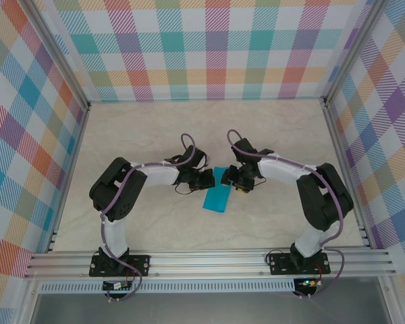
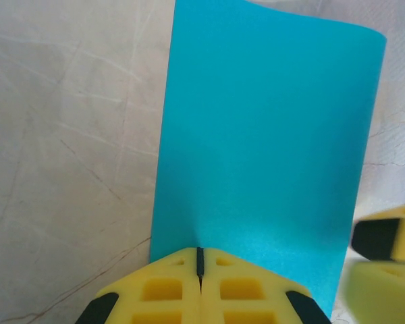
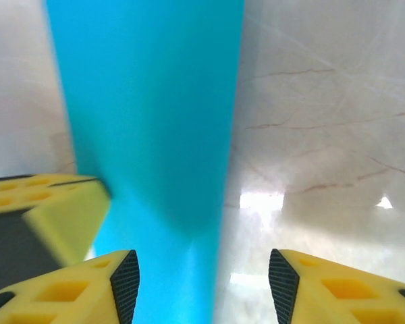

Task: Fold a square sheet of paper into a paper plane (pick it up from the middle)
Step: Hold the square sheet of paper at the center of the table, then fold the square sheet of paper in half at the center of the table.

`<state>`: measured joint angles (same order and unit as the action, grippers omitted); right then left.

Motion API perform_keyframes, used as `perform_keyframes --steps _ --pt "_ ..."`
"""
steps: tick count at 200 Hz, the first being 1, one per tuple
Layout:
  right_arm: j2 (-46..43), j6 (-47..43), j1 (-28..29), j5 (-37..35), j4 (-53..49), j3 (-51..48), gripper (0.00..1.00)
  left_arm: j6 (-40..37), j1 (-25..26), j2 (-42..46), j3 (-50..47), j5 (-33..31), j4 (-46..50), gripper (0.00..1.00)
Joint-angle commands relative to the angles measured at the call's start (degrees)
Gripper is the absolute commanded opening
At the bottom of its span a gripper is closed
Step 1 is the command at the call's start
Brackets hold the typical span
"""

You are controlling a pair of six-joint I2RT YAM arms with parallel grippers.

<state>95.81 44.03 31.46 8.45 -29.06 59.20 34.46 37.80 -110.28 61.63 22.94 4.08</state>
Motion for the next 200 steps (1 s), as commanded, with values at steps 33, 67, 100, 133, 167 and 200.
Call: perform_keyframes --steps 33,67,100,133,167,200 --pt "-11.6 3.7 -1.1 11.2 13.4 -9.0 0.24 -2.0 0.7 -1.9 -2.0 -2.1 2.7 0.0" --pt "-9.6 8.1 -1.1 16.6 22.6 -14.3 0.15 -2.1 0.7 -1.9 -2.1 -2.3 2.8 0.0" --pt "-7.1 9.4 -1.1 18.7 26.9 -17.2 0.1 -2.2 0.7 -2.0 -2.2 -2.0 2.9 0.0" --pt "-6.4 8.9 -1.0 18.1 28.1 -19.2 0.11 -2.6 0.7 -2.0 -2.1 -2.3 3.3 0.0" --pt "-4.9 8.4 -1.1 18.6 29.6 -21.1 0.11 -2.8 0.7 -2.3 -2.1 -2.3 3.5 0.0" --pt "-4.4 7.5 -1.1 17.8 29.7 -23.0 0.11 -3.0 0.7 -2.3 -2.5 -2.4 3.4 0.0"
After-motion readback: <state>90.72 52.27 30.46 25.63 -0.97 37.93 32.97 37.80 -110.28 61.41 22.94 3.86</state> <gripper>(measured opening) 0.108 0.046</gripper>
